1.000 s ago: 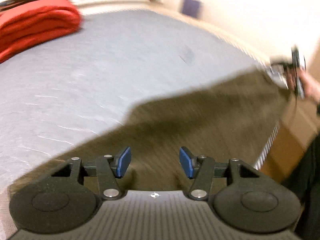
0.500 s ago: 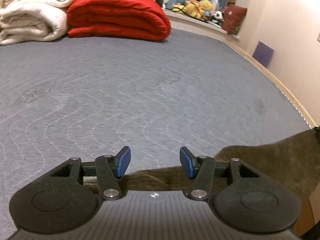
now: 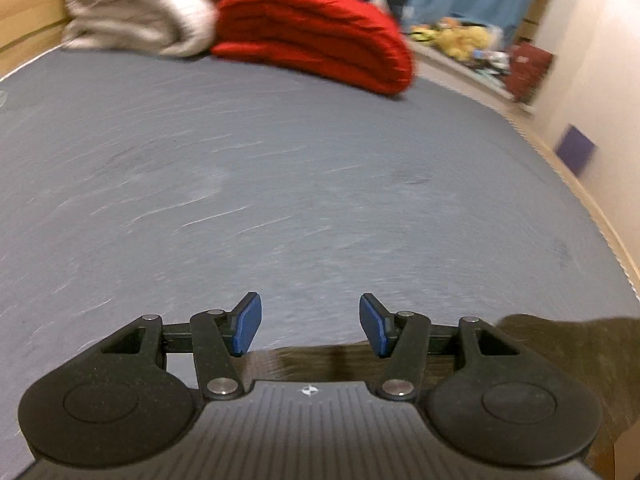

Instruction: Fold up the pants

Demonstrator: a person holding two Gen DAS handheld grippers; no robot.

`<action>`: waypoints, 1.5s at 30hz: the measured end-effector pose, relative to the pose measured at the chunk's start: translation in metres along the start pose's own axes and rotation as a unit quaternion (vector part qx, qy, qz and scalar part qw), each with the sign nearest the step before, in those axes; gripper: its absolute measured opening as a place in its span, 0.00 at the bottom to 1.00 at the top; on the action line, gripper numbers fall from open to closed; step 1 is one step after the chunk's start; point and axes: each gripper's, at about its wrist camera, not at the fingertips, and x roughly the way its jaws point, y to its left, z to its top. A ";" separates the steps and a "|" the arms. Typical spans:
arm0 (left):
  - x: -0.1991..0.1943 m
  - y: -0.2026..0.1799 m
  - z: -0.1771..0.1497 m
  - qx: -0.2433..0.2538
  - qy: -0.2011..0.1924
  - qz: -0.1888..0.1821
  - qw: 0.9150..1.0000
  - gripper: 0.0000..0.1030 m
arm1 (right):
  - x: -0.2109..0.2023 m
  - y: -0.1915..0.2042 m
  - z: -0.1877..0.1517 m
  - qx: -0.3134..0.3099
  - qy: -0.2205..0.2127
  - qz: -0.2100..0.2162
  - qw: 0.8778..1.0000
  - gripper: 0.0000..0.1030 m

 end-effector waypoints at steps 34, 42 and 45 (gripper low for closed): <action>-0.084 -0.076 -0.057 0.181 -0.024 -0.138 0.973 0.49 | -0.073 -0.090 0.001 0.134 0.097 0.088 0.982 0.51; -0.055 -0.151 -0.081 0.252 0.032 -0.157 0.954 0.50 | -0.049 -0.155 -0.043 0.236 0.186 0.081 0.950 0.51; -0.053 -0.170 -0.091 0.278 0.037 -0.166 0.946 0.50 | -0.038 -0.156 -0.059 0.253 0.226 0.108 0.935 0.42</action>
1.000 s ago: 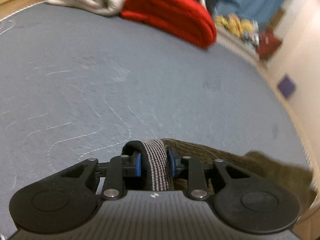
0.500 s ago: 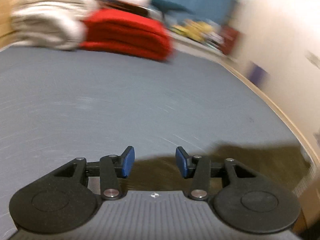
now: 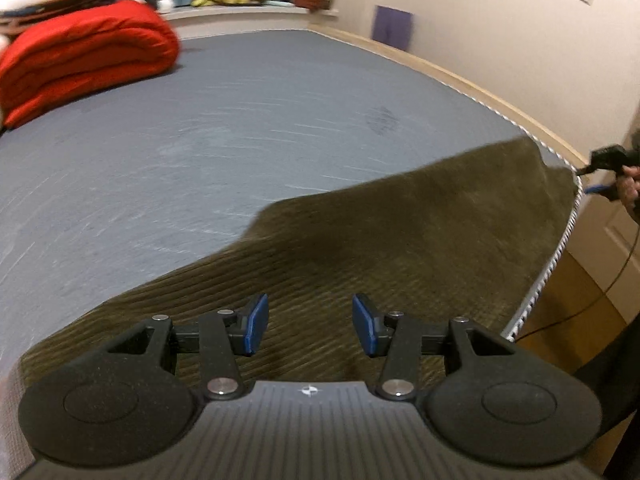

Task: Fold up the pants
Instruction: 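Grasp the pants leg hem with the right tool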

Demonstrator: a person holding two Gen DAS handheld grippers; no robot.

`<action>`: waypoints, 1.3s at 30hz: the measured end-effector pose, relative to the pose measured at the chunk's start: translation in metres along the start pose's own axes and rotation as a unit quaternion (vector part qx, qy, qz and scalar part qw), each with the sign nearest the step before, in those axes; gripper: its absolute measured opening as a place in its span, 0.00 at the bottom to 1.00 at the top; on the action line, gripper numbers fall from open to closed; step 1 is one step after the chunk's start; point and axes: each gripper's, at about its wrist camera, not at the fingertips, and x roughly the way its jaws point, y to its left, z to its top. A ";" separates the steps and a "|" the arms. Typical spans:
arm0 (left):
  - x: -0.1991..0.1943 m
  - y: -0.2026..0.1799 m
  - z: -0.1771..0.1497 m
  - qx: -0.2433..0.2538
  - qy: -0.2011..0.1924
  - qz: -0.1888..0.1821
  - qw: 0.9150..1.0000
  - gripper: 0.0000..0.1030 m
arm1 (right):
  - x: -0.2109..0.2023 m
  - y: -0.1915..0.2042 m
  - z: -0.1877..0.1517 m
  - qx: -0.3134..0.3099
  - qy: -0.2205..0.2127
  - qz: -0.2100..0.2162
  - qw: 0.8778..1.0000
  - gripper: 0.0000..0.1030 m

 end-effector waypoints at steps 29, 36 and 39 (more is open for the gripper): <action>0.037 -0.011 0.025 0.025 0.009 -0.035 0.999 0.50 | 0.003 0.034 -0.014 -0.052 -0.031 -0.066 0.996 0.06; 0.051 -0.022 0.019 0.046 0.036 -0.049 0.997 0.50 | 0.013 0.000 -0.010 0.014 -0.008 -0.084 0.996 0.22; 0.061 -0.025 0.015 0.039 0.055 -0.074 0.995 0.50 | 0.004 0.002 -0.009 0.007 -0.035 -0.070 0.997 0.34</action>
